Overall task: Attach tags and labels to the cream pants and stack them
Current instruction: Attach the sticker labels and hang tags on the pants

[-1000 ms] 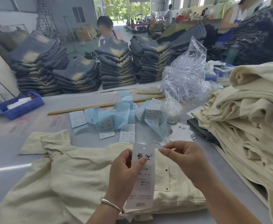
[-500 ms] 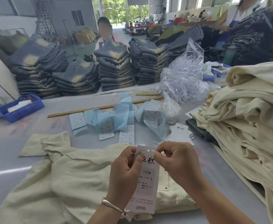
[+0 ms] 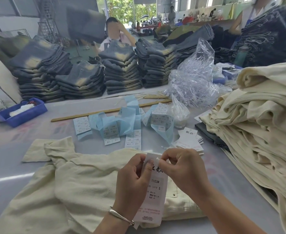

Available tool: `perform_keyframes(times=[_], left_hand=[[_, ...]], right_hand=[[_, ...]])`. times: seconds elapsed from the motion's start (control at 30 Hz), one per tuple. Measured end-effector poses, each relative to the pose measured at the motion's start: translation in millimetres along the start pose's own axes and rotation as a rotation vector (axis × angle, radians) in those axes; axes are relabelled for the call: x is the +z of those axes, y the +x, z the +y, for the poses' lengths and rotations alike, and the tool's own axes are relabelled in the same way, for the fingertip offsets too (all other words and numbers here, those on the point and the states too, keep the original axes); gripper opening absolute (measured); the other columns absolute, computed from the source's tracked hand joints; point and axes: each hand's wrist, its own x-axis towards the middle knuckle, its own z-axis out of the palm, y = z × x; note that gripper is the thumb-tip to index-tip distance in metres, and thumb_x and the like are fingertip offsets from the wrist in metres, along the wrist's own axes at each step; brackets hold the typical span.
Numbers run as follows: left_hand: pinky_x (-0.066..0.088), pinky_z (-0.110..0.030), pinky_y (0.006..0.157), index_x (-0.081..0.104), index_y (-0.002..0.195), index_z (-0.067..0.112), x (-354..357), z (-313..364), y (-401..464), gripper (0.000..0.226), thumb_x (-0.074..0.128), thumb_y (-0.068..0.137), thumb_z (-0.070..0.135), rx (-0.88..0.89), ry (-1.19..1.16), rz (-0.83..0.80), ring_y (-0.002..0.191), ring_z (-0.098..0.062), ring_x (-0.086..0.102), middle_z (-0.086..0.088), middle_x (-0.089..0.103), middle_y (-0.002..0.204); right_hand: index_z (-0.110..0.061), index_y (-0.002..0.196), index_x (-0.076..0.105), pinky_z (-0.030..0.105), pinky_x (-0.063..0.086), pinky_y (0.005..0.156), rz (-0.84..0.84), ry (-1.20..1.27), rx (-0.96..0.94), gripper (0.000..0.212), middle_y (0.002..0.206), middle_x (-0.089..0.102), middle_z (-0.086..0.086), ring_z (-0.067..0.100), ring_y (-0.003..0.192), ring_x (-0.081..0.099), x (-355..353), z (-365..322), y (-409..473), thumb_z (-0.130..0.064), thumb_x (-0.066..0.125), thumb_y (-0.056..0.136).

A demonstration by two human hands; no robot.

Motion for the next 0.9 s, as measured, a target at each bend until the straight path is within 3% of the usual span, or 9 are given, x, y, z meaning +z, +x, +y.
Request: perform_keyframes(times=[0.17,0.3,0.4,0.6,0.7,0.77,0.83,0.9], left_hand=[[0.053,-0.030,0.063,0.070,0.086,0.029,3.7,4.2,-0.3,0.012,0.061,0.086,0.037,0.023,-0.070,-0.036,0.070,-0.015,0.067,0.004,0.072,0.078],[0.054,-0.026,0.077,0.076,0.086,0.013,6.3,10.2,-0.1,0.027,0.059,0.092,0.033,-0.049,-0.330,-0.049,0.091,-0.020,0.069,-0.004,0.075,0.092],[0.054,-0.023,0.075,0.075,0.082,0.007,7.5,14.7,2.8,0.017,0.066,0.085,0.020,-0.131,-0.514,-0.028,0.085,-0.020,0.069,-0.012,0.074,0.087],[0.052,-0.018,0.070,0.077,0.083,0.012,16.1,15.4,10.1,0.016,0.077,0.068,0.014,-0.174,-0.555,-0.026,0.081,-0.017,0.070,-0.011,0.075,0.085],[0.053,-0.020,0.072,0.077,0.084,0.019,29.0,14.7,15.3,0.018,0.079,0.073,0.005,-0.140,-0.485,-0.063,0.081,-0.014,0.070,-0.007,0.075,0.083],[0.053,-0.019,0.070,0.077,0.084,0.024,40.7,13.3,20.0,0.024,0.076,0.077,0.000,-0.067,-0.325,-0.069,0.078,-0.011,0.070,0.000,0.075,0.081],[0.051,-0.015,0.068,0.076,0.086,0.026,54.2,14.2,24.1,0.023,0.076,0.079,0.004,0.073,-0.102,-0.084,0.078,-0.005,0.069,0.009,0.074,0.079],[0.047,-0.012,0.066,0.076,0.089,0.024,69.4,17.3,26.0,0.020,0.075,0.081,0.006,0.198,0.022,-0.139,0.081,-0.005,0.068,0.014,0.073,0.082]], right_hand=[[-0.019,0.059,0.063,0.027,0.025,0.047,0.022,-0.005,0.003,0.019,0.045,0.038,-0.007,0.012,0.049,0.034,-0.5,2.0,0.5,-0.031,0.074,0.070],[-0.021,0.060,0.067,0.027,0.026,0.048,0.032,0.104,-0.008,0.016,0.043,0.032,-0.006,0.010,0.046,0.030,-0.8,3.8,0.1,-0.023,0.075,0.073],[-0.022,0.063,0.072,0.023,0.026,0.047,-0.008,0.319,0.006,0.014,0.042,0.033,-0.010,0.006,0.045,0.028,-1.6,5.7,0.2,-0.018,0.076,0.076],[-0.012,0.065,0.071,0.021,0.025,0.047,-0.075,0.465,0.061,0.016,0.046,0.036,-0.005,0.007,0.048,0.029,-7.6,15.4,0.2,-0.020,0.076,0.079],[-0.015,0.065,0.072,0.018,0.023,0.046,-0.070,0.414,0.118,0.015,0.045,0.031,-0.010,0.005,0.046,0.026,-18.4,26.3,-1.4,-0.014,0.075,0.080],[-0.021,0.072,0.075,0.018,0.028,0.049,-0.043,0.323,0.169,0.012,0.048,0.040,-0.011,0.004,0.044,0.032,-27.3,35.2,-3.8,-0.012,0.072,0.079],[-0.029,0.096,0.074,0.019,0.035,0.057,0.022,0.130,0.233,0.027,0.068,0.058,-0.014,0.000,0.050,0.045,-36.4,46.6,-5.6,-0.010,0.067,0.078],[-0.028,0.119,0.065,0.017,0.036,0.061,0.057,0.073,0.254,0.048,0.080,0.060,-0.018,-0.004,0.054,0.049,-47.4,56.4,-5.9,-0.005,0.063,0.077]])
